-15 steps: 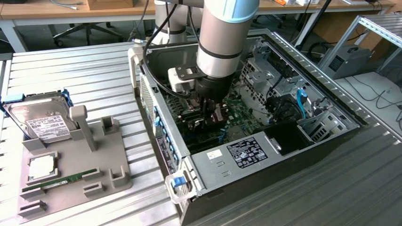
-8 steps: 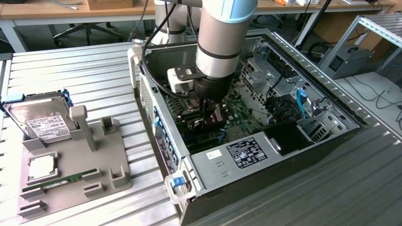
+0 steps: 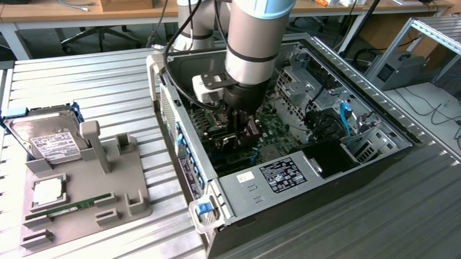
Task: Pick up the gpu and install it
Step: 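Insert the gpu into the slot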
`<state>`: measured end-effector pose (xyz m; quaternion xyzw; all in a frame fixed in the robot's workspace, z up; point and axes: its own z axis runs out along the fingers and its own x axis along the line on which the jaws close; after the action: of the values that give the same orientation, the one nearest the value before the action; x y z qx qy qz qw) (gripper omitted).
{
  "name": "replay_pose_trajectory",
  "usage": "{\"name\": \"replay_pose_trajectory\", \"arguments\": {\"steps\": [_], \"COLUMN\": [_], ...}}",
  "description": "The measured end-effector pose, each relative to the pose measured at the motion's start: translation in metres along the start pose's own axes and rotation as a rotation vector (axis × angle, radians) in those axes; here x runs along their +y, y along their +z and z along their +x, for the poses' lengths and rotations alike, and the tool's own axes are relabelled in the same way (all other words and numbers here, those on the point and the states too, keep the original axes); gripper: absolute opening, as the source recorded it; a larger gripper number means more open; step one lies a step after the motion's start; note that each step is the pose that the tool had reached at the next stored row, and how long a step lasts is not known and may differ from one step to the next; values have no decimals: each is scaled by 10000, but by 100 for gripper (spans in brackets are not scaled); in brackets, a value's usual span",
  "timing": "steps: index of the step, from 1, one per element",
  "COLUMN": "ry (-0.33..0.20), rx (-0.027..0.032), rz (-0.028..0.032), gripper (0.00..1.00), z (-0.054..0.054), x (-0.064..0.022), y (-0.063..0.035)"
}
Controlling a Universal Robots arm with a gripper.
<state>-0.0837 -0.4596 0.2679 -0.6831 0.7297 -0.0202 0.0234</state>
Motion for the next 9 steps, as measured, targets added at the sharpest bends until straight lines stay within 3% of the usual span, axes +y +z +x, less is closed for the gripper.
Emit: {"name": "replay_pose_trajectory", "arguments": {"steps": [2,4,5,9], "ry": [-6,-11,-10,-74], "rx": [6,14,19,17], "rz": [-61,-263,-293,-298], "gripper": [53,53,53,53], "z": [0,-1,0,0], "x": [-1,-2,-2,-2], "y": [-7,-16,-17,-2]}}
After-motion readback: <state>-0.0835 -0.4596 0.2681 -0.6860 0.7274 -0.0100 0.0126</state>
